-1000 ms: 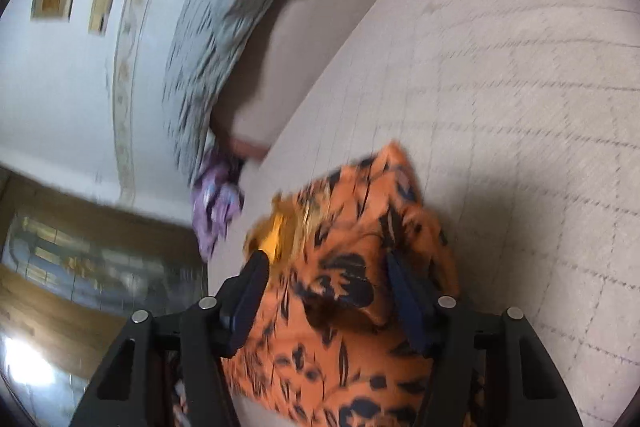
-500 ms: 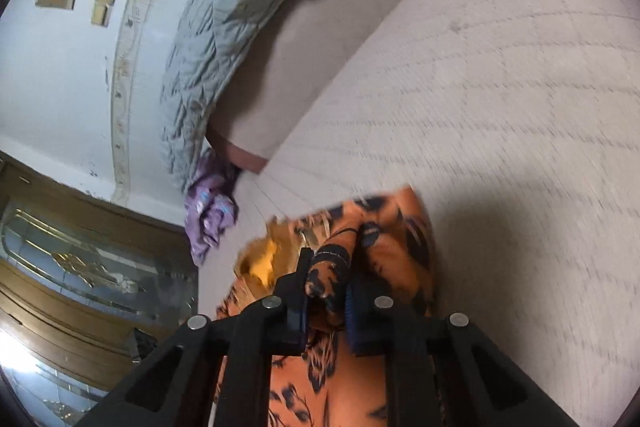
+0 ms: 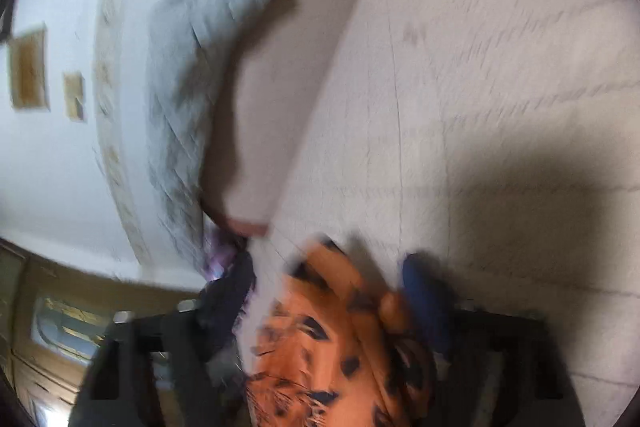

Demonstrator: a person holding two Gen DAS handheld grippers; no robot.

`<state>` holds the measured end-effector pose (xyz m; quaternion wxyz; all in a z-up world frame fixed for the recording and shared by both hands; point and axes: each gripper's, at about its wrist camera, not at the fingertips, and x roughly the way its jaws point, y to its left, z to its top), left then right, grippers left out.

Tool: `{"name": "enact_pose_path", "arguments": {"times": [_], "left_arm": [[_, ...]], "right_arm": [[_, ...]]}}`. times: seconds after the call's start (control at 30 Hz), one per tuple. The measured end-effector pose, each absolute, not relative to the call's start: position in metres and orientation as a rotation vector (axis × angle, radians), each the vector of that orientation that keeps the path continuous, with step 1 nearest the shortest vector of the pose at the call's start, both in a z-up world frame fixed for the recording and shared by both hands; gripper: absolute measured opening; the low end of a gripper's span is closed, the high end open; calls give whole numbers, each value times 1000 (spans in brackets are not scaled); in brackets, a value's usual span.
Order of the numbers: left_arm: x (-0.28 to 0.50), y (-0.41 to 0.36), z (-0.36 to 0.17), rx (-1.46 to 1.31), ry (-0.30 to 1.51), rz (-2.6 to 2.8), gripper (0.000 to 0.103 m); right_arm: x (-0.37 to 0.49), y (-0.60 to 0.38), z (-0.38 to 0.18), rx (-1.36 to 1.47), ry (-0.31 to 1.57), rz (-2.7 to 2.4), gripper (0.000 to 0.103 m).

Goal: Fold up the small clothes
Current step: 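Release the hem and smooth the folded dress with both grippers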

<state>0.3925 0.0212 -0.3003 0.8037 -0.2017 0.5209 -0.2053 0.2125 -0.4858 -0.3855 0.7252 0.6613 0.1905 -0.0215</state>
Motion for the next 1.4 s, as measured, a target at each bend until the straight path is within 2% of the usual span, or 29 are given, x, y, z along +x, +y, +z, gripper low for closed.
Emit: {"name": "enact_pose_path", "arguments": {"times": [0.17,0.23,0.33,0.43,0.53,0.6,0.7,0.87,1.1,1.13,1.3,1.4], "left_arm": [[318,38,-275,-221,1035,-391,51],[281,37,-275,-188,1043,-367,58],[253,26,-291,-103,1119,-333,61],[238,4,-327,83,1232,-287,61],[225,-6,-319,190,1213,-263,62],[217,-4,-308,159,1236,-286,62],[202,0,-286,165,1199,-298,62],[183,9,-256,206,1130,-277,62],[176,4,-245,177,1108,-268,62],[176,1,-244,179,1104,-267,62],[180,-16,-244,183,1069,-275,63],[188,-25,-251,190,1055,-264,63]], "right_arm": [[192,-480,-351,1313,449,-93,79],[187,-461,-333,1210,504,-87,73],[182,-417,-308,1051,575,-66,65],[175,-373,-294,929,615,-24,62],[163,-332,-306,883,709,18,62],[152,-316,-326,831,800,-21,60],[149,-309,-336,722,840,-31,44],[118,-331,-341,868,822,-18,38],[87,-325,-329,850,869,-77,37],[83,-324,-322,833,841,-78,41],[86,-309,-283,746,662,-32,40],[104,-296,-276,748,640,14,40]]}}
